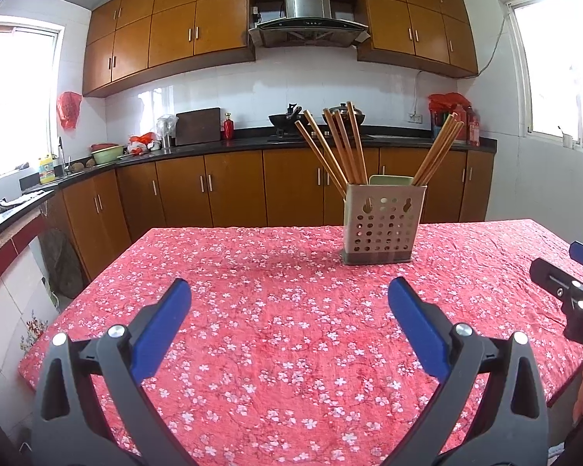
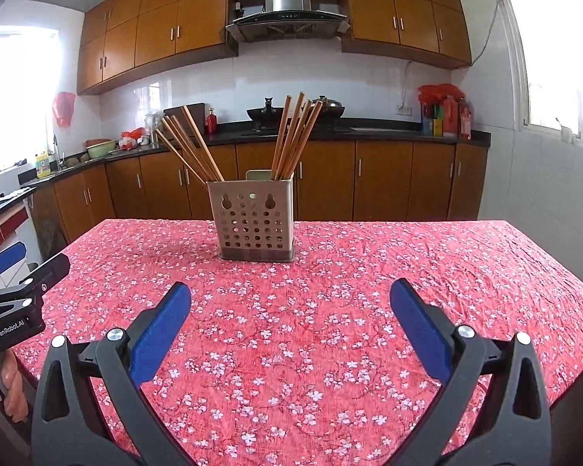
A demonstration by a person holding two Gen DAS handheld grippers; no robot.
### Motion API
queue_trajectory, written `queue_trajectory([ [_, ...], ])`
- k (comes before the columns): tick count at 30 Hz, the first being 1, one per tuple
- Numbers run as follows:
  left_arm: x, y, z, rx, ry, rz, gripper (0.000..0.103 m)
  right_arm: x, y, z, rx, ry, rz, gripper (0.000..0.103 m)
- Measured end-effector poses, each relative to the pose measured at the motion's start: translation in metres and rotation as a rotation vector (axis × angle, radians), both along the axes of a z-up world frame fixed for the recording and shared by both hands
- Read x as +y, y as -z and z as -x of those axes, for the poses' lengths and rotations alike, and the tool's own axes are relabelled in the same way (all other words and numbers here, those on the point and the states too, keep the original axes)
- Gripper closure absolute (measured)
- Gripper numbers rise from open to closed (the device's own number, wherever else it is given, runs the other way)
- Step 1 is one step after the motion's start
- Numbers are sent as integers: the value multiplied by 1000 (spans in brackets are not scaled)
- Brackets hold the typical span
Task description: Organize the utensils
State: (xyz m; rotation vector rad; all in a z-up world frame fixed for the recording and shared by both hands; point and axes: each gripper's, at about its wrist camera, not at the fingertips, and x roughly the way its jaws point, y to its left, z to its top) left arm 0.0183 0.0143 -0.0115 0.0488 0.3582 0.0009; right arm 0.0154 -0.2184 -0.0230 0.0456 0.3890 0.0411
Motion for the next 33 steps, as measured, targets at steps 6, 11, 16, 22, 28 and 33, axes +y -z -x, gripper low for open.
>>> queue_trajectory([
  [6,-1,2,-1,13,5,5,4,2,1,-1,11,2,2,2],
  [11,-2,2,-2,18,10,8,4,1,0,-1,11,4,0,2],
  [16,-2,3,-2,18,9,9,4,0,1,-1,11,4,-1,2],
  [22,-2,3,-4,22,8,13,4,0,0,-1,11,6,-3,2],
  [28,-2,3,-4,22,9,14,4,1,0,-1,14,8,-4,2],
  [33,-2,3,-4,22,9,14,4,2,0,-1,15,8,-4,2],
])
